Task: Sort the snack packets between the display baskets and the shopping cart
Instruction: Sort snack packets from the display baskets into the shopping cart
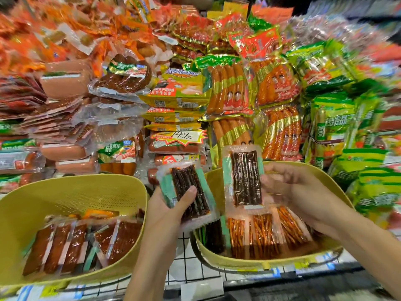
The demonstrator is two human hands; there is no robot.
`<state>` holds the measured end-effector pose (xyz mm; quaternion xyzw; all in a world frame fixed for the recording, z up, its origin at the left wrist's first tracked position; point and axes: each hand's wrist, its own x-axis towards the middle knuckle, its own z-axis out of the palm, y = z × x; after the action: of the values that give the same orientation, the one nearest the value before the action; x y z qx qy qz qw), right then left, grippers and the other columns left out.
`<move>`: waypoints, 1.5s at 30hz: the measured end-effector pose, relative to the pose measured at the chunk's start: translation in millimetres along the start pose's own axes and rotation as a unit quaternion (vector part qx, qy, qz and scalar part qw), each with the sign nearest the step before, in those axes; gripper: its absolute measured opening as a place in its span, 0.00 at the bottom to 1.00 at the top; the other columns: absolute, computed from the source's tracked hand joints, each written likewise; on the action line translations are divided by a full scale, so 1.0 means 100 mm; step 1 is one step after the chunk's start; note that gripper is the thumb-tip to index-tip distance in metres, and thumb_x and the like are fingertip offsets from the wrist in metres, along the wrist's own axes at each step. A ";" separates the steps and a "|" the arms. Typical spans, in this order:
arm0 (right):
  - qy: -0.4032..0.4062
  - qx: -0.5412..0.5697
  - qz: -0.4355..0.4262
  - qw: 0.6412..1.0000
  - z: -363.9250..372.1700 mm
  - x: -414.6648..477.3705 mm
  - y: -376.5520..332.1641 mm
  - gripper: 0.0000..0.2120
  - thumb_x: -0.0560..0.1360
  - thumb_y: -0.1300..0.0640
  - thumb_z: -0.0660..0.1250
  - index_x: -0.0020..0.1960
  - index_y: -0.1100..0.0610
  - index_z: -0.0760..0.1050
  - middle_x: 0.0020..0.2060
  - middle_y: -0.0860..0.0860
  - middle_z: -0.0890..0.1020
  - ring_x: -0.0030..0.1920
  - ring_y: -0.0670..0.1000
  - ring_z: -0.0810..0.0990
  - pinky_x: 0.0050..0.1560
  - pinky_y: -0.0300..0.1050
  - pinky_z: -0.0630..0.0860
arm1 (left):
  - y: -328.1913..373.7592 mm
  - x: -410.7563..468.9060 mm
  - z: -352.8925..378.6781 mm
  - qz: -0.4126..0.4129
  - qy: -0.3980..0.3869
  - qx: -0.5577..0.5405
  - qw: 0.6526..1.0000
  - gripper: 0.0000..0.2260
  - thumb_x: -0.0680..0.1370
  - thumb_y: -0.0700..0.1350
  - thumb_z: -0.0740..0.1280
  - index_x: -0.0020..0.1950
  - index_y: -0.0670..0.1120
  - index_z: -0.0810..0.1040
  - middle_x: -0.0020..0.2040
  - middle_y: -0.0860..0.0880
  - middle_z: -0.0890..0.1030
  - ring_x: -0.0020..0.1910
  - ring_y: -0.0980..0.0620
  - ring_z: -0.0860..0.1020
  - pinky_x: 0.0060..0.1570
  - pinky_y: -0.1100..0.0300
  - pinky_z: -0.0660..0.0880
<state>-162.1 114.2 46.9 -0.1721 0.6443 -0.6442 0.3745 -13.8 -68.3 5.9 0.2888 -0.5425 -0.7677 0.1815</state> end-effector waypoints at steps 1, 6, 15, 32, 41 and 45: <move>0.001 -0.002 -0.006 1.000 0.05 -0.02 -0.01 0.10 0.70 0.60 0.67 0.50 0.63 0.78 0.39 0.57 0.83 0.36 0.48 0.81 0.32 0.35 0.76 | -0.01 0.01 0.07 -0.009 -0.019 0.001 1.000 0.19 0.66 0.51 0.73 0.57 0.51 0.79 0.52 0.49 0.85 0.53 0.47 0.83 0.54 0.43 0.77; 0.053 -0.088 -0.024 0.994 0.37 -0.07 0.08 0.05 0.77 0.60 0.65 0.48 0.57 0.80 0.34 0.50 0.83 0.37 0.46 0.81 0.48 0.51 0.79 | -0.04 -0.05 0.36 -0.026 -0.082 -0.013 0.996 0.18 0.71 0.52 0.69 0.57 0.46 0.79 0.51 0.44 0.85 0.50 0.45 0.84 0.41 0.54 0.81; 0.166 -0.154 -0.089 0.970 0.41 -0.20 0.31 0.10 0.71 0.50 0.72 0.50 0.50 0.77 0.39 0.47 0.82 0.42 0.45 0.80 0.47 0.39 0.77 | -0.05 -0.20 0.49 0.016 -0.070 0.039 0.997 0.21 0.69 0.54 0.72 0.61 0.50 0.78 0.55 0.50 0.83 0.57 0.49 0.81 0.56 0.41 0.77; -0.170 0.370 0.015 0.913 0.24 -0.28 0.55 0.24 0.77 0.57 0.67 0.70 0.64 0.68 0.67 0.63 0.71 0.68 0.61 0.71 0.69 0.65 0.63 | 0.08 -0.40 0.59 0.022 -0.175 0.036 0.984 0.11 0.78 0.47 0.61 0.55 0.55 0.82 0.54 0.49 0.84 0.54 0.50 0.82 0.49 0.54 0.81; -0.112 0.383 0.029 0.917 0.17 -0.37 0.54 0.29 0.64 0.57 0.80 0.63 0.61 0.76 0.63 0.63 0.76 0.62 0.60 0.76 0.56 0.57 0.76 | 0.11 -0.43 0.67 0.048 -0.136 0.142 0.979 0.16 0.77 0.32 0.64 0.56 0.52 0.76 0.48 0.54 0.85 0.49 0.54 0.83 0.48 0.54 0.81; -0.084 0.351 -0.004 0.933 0.12 -0.44 0.50 0.24 0.65 0.57 0.79 0.60 0.56 0.79 0.57 0.60 0.81 0.58 0.58 0.80 0.50 0.55 0.79 | 0.10 -0.47 0.70 0.085 -0.100 0.134 0.982 0.15 0.76 0.29 0.62 0.55 0.47 0.75 0.45 0.52 0.85 0.45 0.56 0.83 0.40 0.64 0.80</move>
<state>-111.6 142.9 11.8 -0.0855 0.3426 -0.8139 0.4614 -23.1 7.0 44.0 0.1847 -0.6788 -0.6946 0.1504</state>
